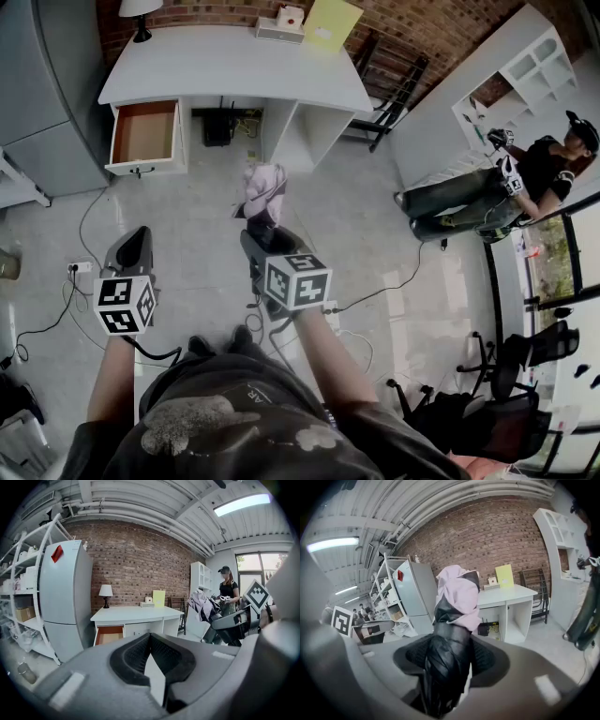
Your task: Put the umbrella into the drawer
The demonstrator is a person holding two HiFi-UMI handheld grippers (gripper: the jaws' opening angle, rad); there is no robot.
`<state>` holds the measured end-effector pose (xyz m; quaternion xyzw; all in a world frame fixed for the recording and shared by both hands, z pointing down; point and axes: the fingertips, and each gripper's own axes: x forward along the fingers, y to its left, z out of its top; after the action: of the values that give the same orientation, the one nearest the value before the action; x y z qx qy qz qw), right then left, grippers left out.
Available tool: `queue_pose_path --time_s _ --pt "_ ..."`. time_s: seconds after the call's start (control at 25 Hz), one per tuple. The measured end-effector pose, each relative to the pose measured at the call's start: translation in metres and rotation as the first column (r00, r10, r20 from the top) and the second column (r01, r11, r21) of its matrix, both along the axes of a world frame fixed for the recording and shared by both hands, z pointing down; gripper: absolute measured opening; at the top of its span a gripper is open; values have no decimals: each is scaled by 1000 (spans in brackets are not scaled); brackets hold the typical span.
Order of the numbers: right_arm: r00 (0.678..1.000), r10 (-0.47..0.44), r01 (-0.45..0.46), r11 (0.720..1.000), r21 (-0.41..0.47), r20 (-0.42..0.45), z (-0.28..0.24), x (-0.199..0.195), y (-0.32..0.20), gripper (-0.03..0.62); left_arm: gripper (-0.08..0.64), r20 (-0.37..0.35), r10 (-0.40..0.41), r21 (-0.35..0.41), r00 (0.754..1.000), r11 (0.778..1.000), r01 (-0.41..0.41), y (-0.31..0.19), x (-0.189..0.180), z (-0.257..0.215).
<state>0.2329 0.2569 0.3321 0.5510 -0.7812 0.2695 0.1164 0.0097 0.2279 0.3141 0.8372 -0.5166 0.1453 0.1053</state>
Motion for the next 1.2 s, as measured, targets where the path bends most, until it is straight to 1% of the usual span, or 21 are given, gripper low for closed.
queue_pose_path --time_s 0.4,0.56,0.72,0.88,1.0,1.2 --pt "1000 10 -10 1000 18 -8 -9 -8 -4 232 11 6 -11 18 1000 1000 11 3 -19 -5" --pt "1000 9 -9 1000 15 -9 -10 -13 -2 232 11 2 -13 9 1000 1000 13 8 -26 -3" --pt "1000 0 0 1000 6 -15 -7 -26 2 232 11 3 -16 -4 1000 1000 16 17 -37 2" --pt "1000 12 -12 1000 7 -21 -4 -43 3 232 11 17 -18 -11 1000 1000 18 23 -60 7" --pt "1000 24 -24 1000 5 -17 -2 -55 2 232 11 30 -17 -2 999 1000 17 19 -79 8" --pt "1000 29 -29 999 20 -13 -4 -72 -5 232 11 26 6 12 1000 1000 -6 4 -91 4"
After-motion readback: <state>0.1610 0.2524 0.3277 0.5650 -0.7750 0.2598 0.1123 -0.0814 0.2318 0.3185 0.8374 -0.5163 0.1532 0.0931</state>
